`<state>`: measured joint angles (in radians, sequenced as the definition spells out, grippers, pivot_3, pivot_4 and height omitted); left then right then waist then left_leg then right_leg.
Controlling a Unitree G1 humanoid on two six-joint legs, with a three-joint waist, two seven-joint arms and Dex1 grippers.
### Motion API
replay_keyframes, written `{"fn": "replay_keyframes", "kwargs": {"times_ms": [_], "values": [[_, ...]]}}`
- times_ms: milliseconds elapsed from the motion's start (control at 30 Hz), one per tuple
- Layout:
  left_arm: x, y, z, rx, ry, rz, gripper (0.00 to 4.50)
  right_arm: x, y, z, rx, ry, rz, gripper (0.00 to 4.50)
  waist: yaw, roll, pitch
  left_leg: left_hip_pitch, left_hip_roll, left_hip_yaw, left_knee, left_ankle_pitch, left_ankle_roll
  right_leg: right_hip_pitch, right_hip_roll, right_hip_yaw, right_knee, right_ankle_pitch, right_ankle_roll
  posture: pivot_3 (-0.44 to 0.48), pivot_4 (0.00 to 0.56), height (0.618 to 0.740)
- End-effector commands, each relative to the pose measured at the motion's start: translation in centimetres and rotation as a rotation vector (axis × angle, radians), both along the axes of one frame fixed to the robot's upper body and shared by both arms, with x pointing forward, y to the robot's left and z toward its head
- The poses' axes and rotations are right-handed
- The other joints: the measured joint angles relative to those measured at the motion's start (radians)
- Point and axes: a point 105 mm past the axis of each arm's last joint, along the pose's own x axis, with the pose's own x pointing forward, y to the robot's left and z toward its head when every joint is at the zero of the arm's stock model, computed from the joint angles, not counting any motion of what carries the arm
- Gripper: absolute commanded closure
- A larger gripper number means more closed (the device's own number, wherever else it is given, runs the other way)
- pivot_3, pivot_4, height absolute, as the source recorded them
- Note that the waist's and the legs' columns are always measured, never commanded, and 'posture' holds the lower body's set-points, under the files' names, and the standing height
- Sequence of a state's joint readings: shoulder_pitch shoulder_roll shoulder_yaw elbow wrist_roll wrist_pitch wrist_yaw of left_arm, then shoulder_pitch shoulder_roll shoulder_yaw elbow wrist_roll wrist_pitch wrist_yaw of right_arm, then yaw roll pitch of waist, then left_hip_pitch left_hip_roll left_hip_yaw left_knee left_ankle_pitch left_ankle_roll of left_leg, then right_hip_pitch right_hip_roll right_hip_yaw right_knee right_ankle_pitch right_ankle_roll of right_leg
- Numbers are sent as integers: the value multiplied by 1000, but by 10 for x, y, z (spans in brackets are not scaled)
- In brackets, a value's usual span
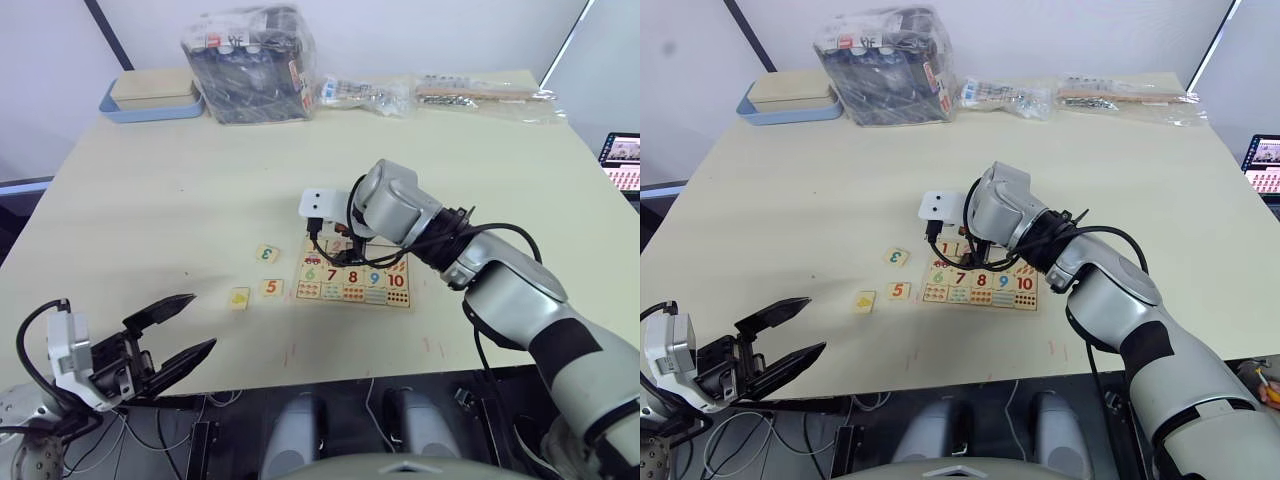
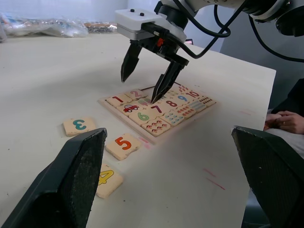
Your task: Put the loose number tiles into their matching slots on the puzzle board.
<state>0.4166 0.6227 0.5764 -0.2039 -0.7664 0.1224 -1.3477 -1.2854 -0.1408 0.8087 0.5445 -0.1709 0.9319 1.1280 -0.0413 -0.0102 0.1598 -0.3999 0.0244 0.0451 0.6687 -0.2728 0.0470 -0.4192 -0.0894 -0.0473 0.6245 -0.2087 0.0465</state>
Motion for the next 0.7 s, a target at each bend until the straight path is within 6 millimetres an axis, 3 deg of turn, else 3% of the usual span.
{"fn": "replay_keyframes", "kwargs": {"times_ms": [33, 133, 333, 433, 533, 700], "values": [[-1, -1, 1, 4, -11, -4, 0, 2, 2, 18, 52, -49, 29, 24, 0, 0, 0, 0, 0, 0, 0, 0, 0, 0, 0, 0, 0, 0, 0, 0, 150, 740], [-1, -1, 2, 3, -13, -3, 0, -2, 2, 24, 113, -39, 47, 24, 1, 0, 0, 0, 0, 0, 0, 0, 0, 0, 0, 0, 0, 0, 0, 0, 150, 740], [0, -1, 3, -4, -18, 5, 0, 2, -3, 50, 582, -131, 67, 24, 2, -3, -2, 0, 0, 0, 0, 0, 0, 1, 0, 0, -1, 0, 1, 0, 150, 740], [1, -1, 3, -6, -20, 4, 0, 6, -14, 45, 660, -164, 68, 24, 1, -4, -2, 0, 0, 0, 0, 0, 0, 1, 0, 0, 0, 0, 1, 0, 150, 740], [3, 0, 3, -6, -21, 4, 0, 1, -14, 47, 769, -47, 108, 24, 0, -4, -2, 0, 0, 1, 0, 0, 0, 2, 1, 1, 0, 0, 1, 0, 150, 740], [5, -1, 5, -4, -25, -2, 0, 13, -19, 39, 760, -52, 84, 24, 0, -4, -2, 1, 1, 1, 0, 0, 0, 2, 2, 1, 0, 0, 0, 0, 150, 740]]}}
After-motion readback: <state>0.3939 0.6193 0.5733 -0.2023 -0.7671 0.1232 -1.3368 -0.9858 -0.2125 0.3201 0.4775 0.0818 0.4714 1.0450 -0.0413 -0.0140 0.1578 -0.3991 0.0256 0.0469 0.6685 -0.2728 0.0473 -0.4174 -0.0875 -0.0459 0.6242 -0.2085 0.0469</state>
